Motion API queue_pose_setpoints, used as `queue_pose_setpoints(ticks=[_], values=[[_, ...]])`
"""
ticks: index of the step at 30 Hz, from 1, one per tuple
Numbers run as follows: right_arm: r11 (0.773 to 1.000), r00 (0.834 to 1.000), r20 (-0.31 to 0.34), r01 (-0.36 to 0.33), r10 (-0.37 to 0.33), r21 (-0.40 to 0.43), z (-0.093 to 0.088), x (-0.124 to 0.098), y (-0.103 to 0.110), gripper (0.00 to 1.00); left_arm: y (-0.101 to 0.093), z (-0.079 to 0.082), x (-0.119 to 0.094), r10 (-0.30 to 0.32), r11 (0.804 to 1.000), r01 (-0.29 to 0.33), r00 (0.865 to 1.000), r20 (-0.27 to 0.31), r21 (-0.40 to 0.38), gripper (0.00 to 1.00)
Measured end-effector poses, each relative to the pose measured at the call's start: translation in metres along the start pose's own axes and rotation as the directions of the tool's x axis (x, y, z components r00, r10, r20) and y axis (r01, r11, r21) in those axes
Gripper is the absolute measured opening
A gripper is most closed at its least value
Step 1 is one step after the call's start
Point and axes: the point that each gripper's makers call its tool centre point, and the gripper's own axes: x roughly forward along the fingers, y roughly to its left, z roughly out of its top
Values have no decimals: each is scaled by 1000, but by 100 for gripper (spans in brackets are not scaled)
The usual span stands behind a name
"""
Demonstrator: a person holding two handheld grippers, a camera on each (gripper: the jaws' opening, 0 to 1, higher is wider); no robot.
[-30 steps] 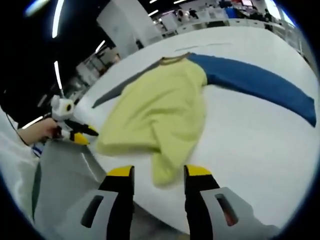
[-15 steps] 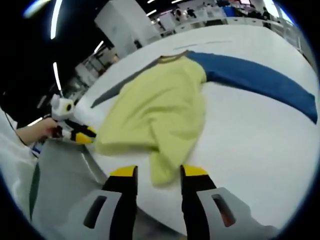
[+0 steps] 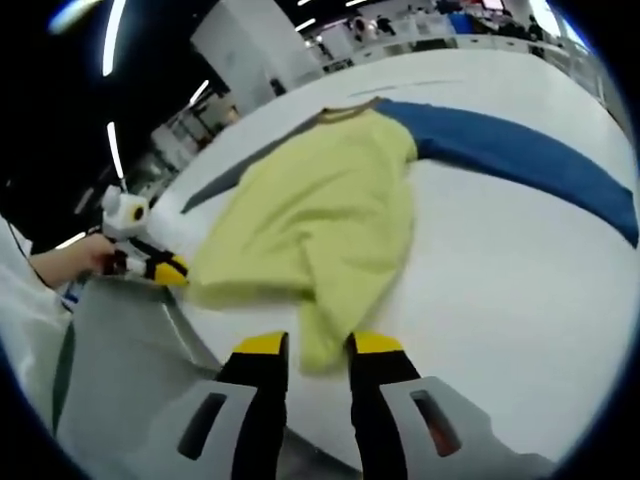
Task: Fold the garment on the visible template until the final outline fits inside the template.
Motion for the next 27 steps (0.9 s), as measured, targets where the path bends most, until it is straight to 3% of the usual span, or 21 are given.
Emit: queue_pose_setpoints(ticks=[5, 7, 8, 19, 27], values=[[1000, 1000, 6, 26, -26, -1, 0, 1, -5, 14, 2, 0, 0, 13, 1000, -13, 1000, 6, -6, 4], [997, 997, -6, 81, -81, -19, -2, 0, -14, 3, 2, 1, 1, 14, 1000, -14, 1000, 7, -8, 4], [994, 994, 4, 105, -105, -22, -1, 0, -18, 4, 3, 1, 1, 14, 1000, -14, 1000, 7, -12, 3], [996, 996, 22, 85, -86, 22, 4, -3, -15, 3, 3, 2, 0, 13, 998, -12, 1000, 18, -70, 0], [996, 996, 36, 80, -82, 42, 6, -9, -13, 2, 5, 3, -14, 22, 996, -18, 999, 47, -82, 0]])
